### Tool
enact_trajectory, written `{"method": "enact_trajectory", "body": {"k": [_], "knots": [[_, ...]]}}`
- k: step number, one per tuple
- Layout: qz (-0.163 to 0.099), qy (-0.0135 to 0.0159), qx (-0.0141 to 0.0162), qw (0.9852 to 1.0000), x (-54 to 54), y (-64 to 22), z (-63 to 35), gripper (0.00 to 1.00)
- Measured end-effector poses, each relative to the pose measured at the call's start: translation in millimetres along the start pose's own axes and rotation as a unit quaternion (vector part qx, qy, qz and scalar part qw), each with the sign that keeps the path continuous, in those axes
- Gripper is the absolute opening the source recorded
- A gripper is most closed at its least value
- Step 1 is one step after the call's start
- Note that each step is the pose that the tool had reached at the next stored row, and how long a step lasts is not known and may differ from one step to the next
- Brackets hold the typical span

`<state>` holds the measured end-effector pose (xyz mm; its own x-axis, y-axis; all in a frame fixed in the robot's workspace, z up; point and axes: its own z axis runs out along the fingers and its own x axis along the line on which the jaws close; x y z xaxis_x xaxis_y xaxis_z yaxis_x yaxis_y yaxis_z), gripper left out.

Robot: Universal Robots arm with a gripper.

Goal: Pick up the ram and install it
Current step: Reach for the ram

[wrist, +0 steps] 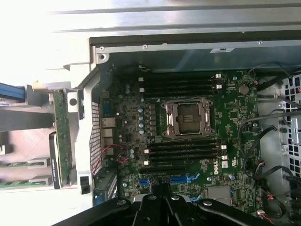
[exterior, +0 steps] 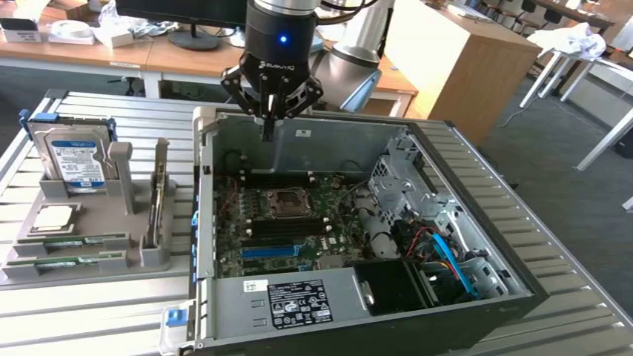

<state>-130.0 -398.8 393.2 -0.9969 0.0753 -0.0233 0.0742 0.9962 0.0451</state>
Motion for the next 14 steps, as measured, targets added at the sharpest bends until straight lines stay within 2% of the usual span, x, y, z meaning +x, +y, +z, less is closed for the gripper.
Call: {"method": "enact_trajectory", "body": {"k": [14], "knots": [[0.0,0.0,0.0,1.0,19.1,-1.4,-0.4,0.1]]}}
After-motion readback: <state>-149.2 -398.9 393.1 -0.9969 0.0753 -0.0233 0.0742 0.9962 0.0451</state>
